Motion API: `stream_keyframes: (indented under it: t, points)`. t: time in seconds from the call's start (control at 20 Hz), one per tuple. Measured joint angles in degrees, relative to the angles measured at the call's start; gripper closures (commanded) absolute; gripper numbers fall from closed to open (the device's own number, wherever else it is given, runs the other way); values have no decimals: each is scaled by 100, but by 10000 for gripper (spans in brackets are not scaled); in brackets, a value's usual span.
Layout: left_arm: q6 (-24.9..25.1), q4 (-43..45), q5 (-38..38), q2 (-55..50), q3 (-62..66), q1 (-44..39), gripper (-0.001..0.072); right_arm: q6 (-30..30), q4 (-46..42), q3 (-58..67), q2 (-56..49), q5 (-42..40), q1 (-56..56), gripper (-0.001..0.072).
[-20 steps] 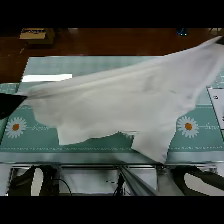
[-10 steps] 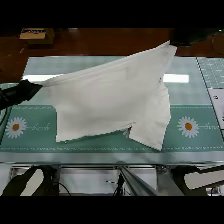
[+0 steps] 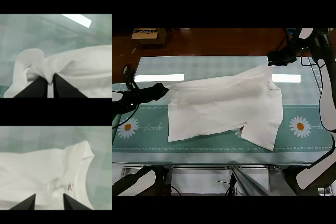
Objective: Fold the shirts.
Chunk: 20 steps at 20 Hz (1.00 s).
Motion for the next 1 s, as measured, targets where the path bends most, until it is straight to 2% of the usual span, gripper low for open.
stream_keyframes:
  t: [0.05,0.25,0.35,0.45,0.6,0.75,1.0]
  points:
    - [92,68,-221,-26,140,146,428,-118,-2,-2,44,70,-24,280]
    - [173,800,-1801,-72,852,1130,421,-470,-236,0,490,470,-339,282]
    - [-151,1058,-2791,-83,957,1716,144,-511,-286,-2,682,704,-603,281]
    - [-417,1270,-3733,-92,793,2221,148,-555,-201,-55,809,986,-914,281]
    - [-647,1558,-4511,-94,315,2730,163,-588,166,-247,907,1335,-1353,281]
    - [-750,1698,-4813,-96,-232,2935,169,-643,391,-463,984,1443,-1617,281]
    - [-793,1821,-4780,-105,-916,2938,168,-719,535,-693,1025,1394,-1770,282]
